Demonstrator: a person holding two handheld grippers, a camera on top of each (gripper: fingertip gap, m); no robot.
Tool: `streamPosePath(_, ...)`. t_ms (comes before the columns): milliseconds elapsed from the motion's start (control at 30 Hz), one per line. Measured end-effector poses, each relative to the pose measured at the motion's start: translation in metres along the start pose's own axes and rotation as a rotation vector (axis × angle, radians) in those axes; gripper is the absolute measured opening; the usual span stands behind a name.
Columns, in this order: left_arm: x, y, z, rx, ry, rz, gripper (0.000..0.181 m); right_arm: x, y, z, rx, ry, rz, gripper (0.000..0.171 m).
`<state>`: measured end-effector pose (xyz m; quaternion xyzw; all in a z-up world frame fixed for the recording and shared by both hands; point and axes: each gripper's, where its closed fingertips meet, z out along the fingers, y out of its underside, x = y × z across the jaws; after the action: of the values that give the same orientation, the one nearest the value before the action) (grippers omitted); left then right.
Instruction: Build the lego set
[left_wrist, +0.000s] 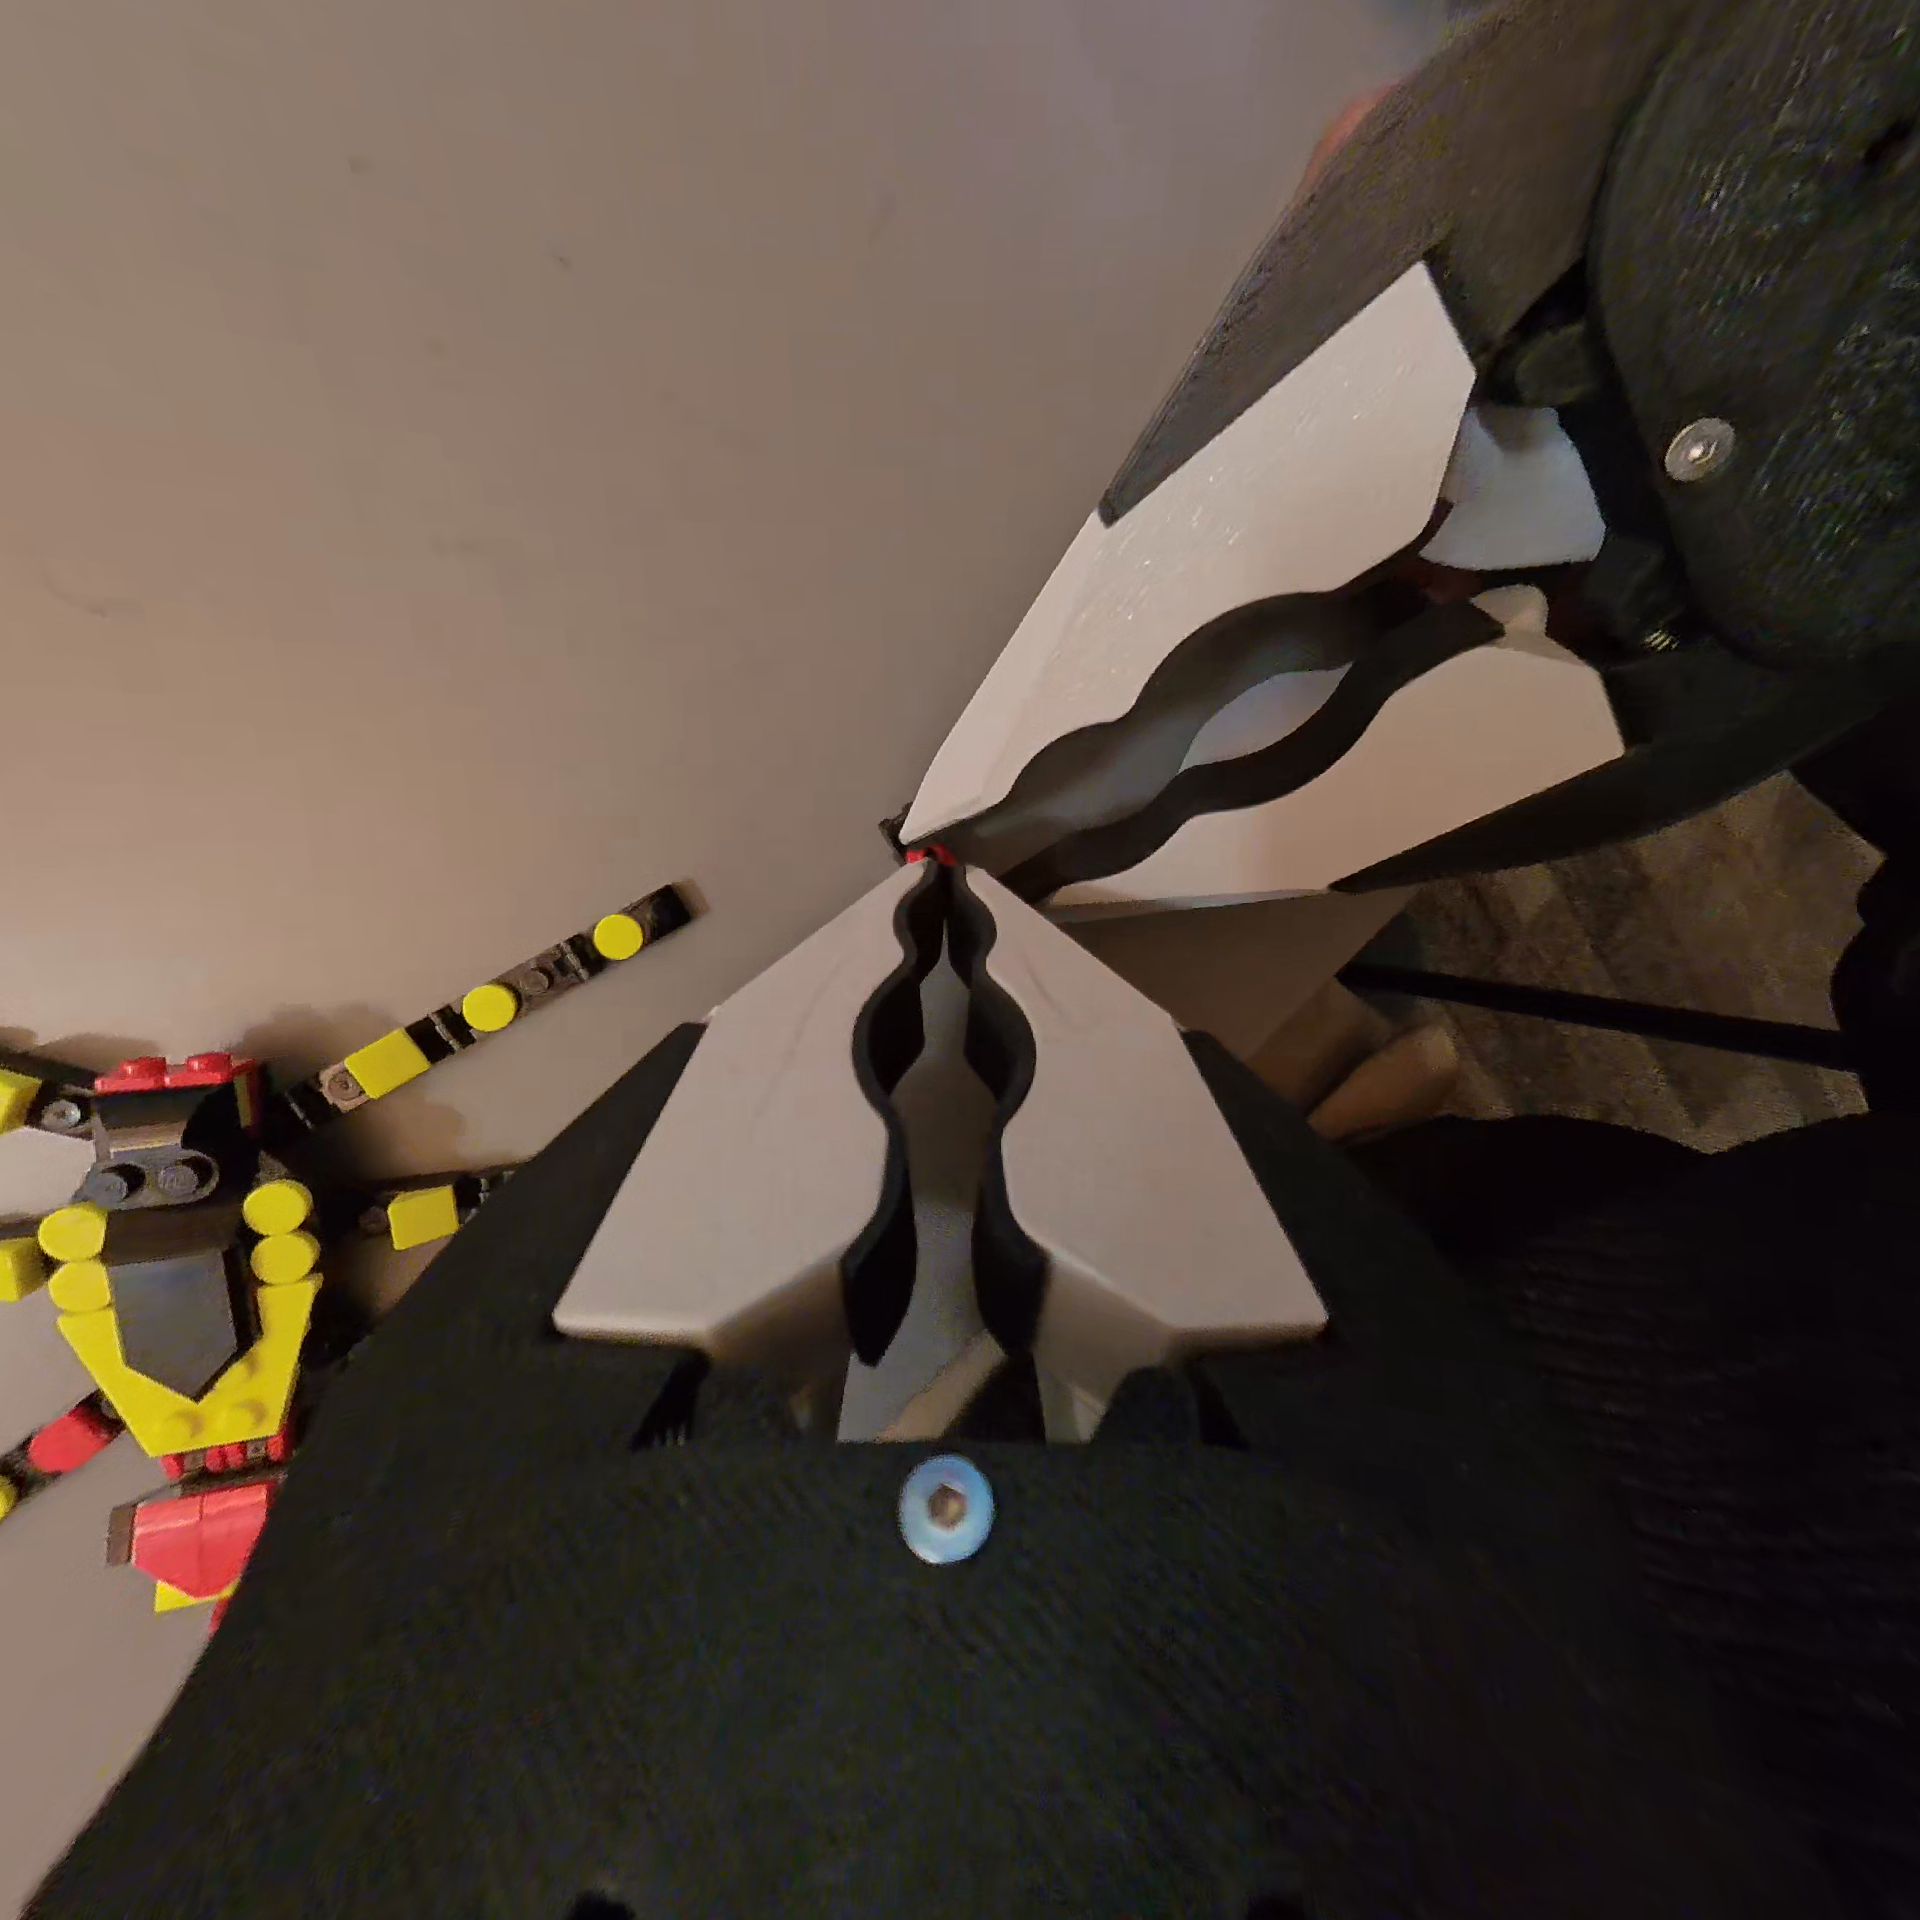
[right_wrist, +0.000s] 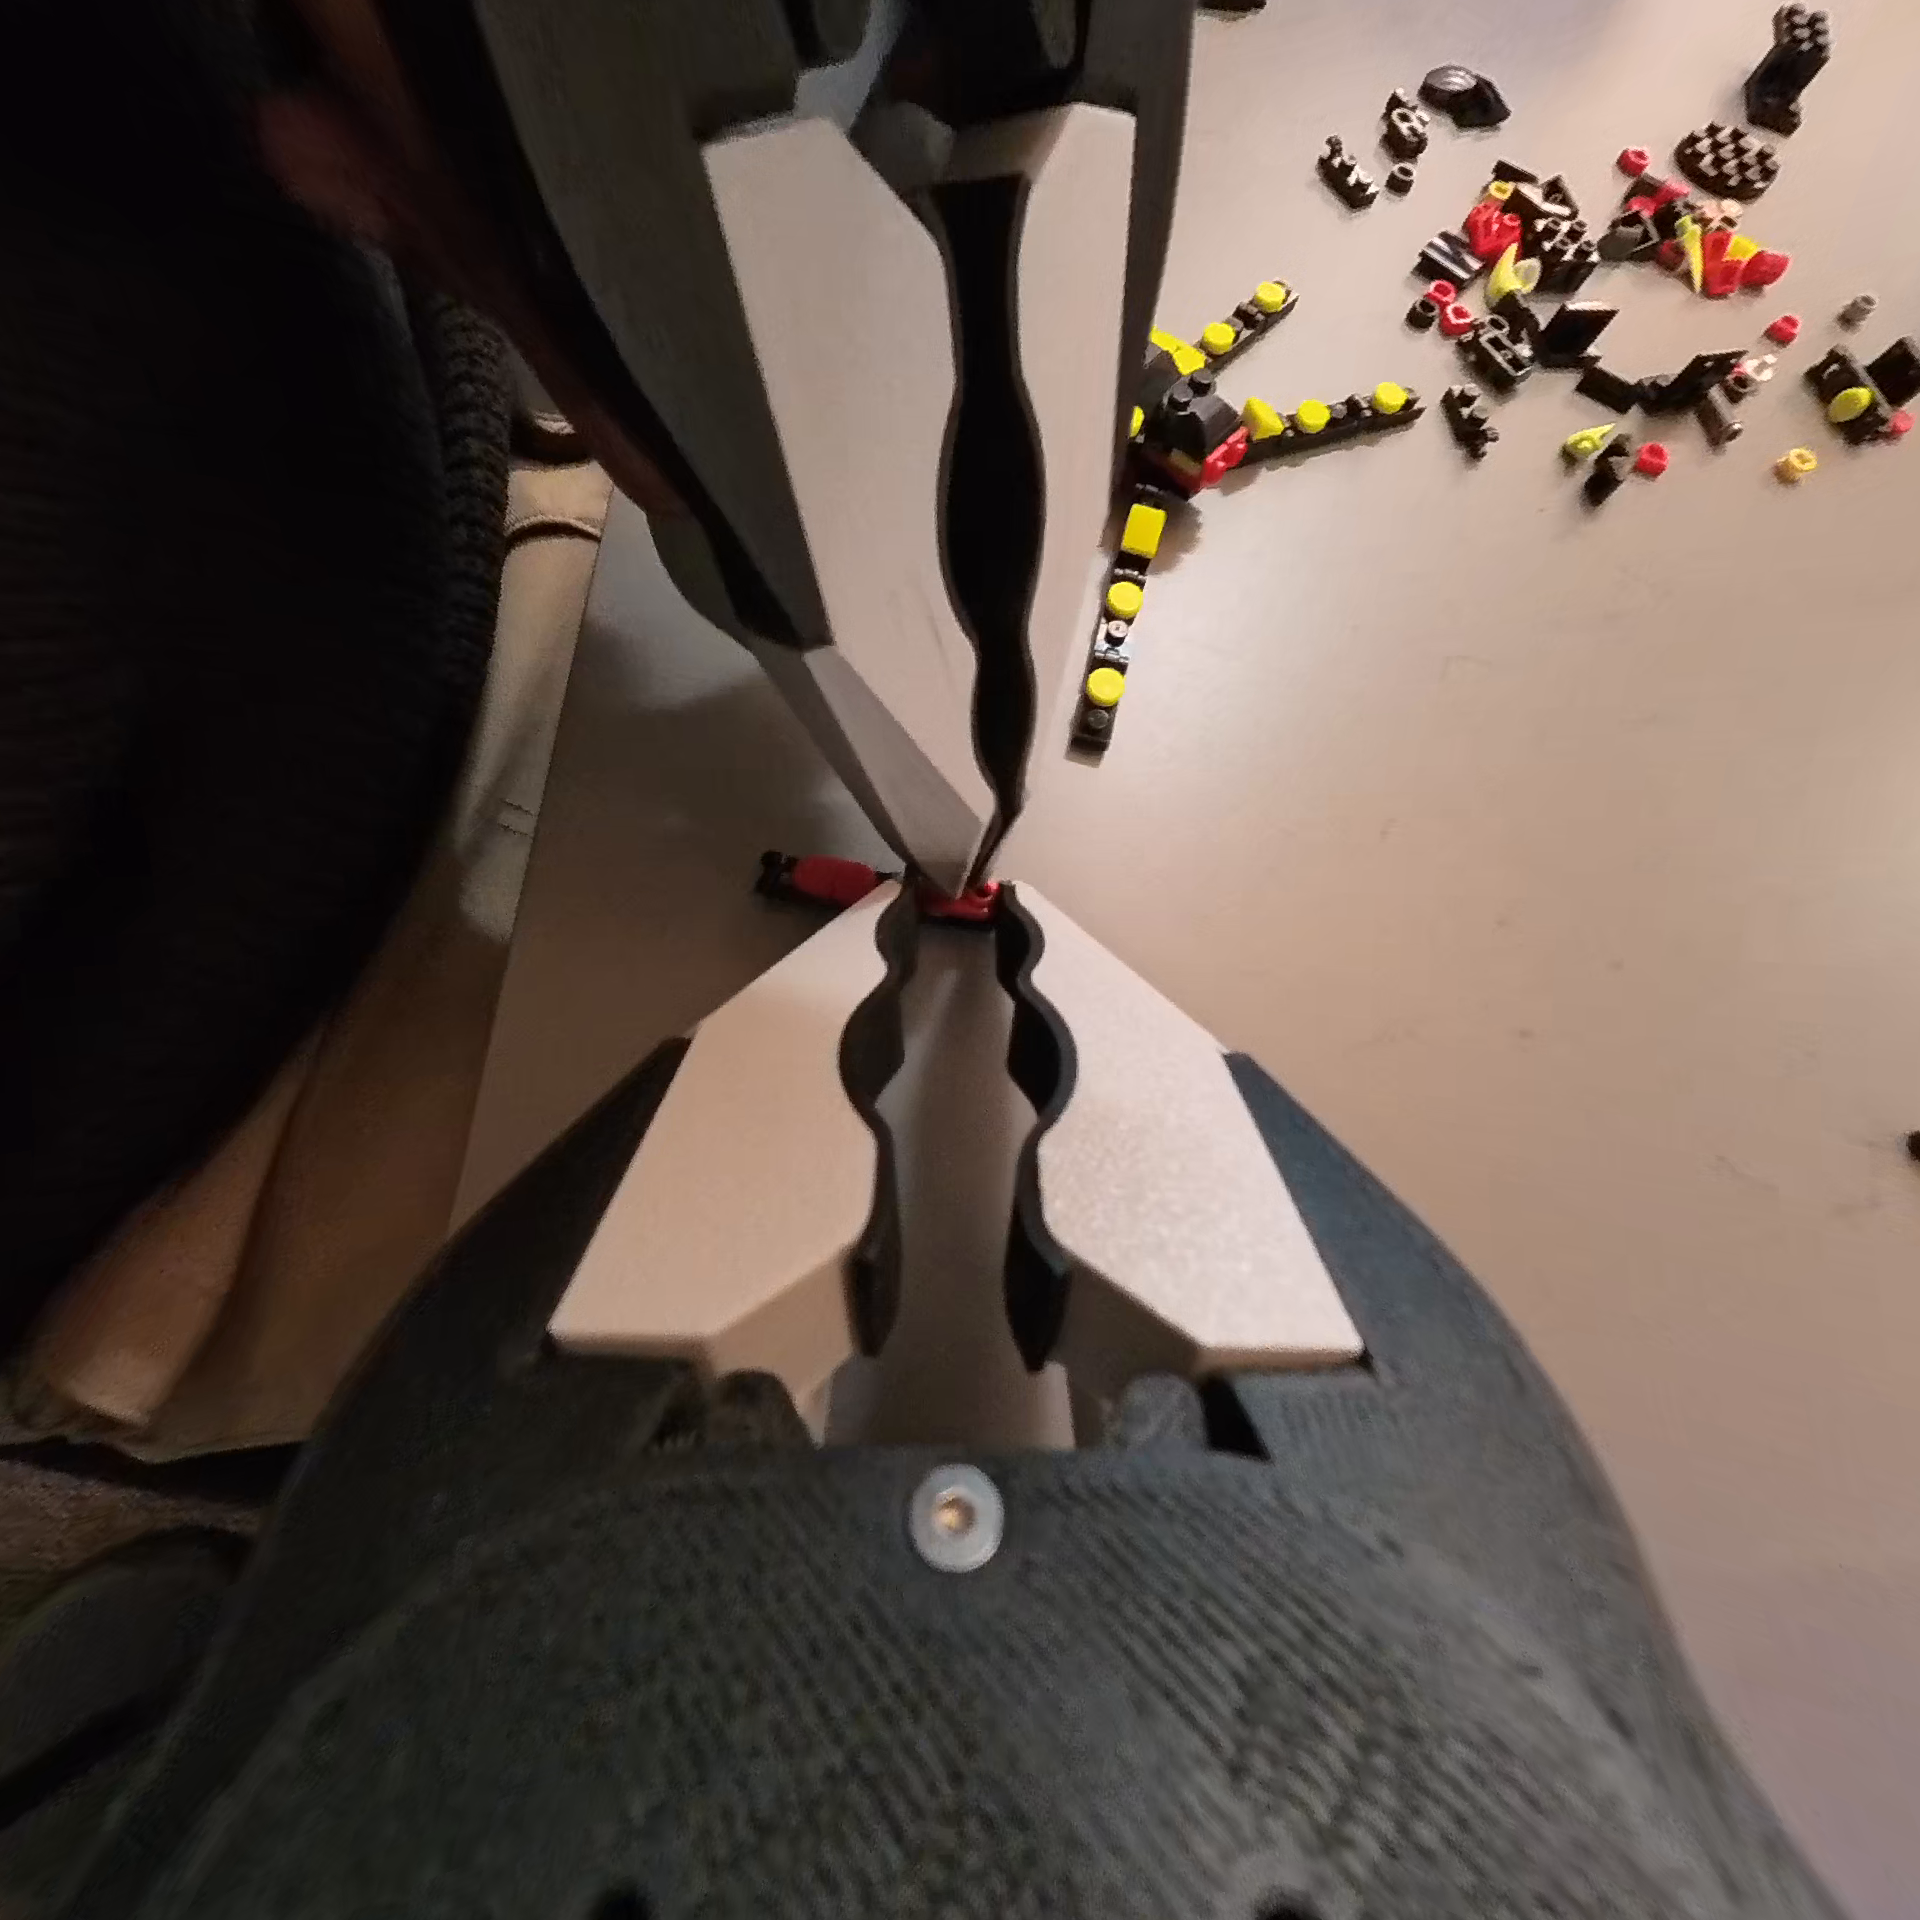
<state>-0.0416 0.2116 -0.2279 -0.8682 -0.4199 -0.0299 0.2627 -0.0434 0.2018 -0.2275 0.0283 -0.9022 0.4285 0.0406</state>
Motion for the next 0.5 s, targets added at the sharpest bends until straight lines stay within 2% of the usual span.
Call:
streamPosePath(167, 0.0, 0.001, 0.0, -0.007, -0.035, 0.008, 0.0, 0.0, 0.0, 0.0, 0.001, -0.002, -0.001, 0.013)
streamPosePath(367, 0.0, -0.001, 0.0, 0.025, 0.032, -0.047, 0.001, 0.001, -0.001, -0.001, 0.006, 0.019, -0.024, 0.013)
streamPosePath(500, -0.002, -0.015, -0.015, 0.126, 0.105, -0.087, 0.026, 0.005, -0.009, -0.009, 0.075, 0.057, -0.025, 0.014)
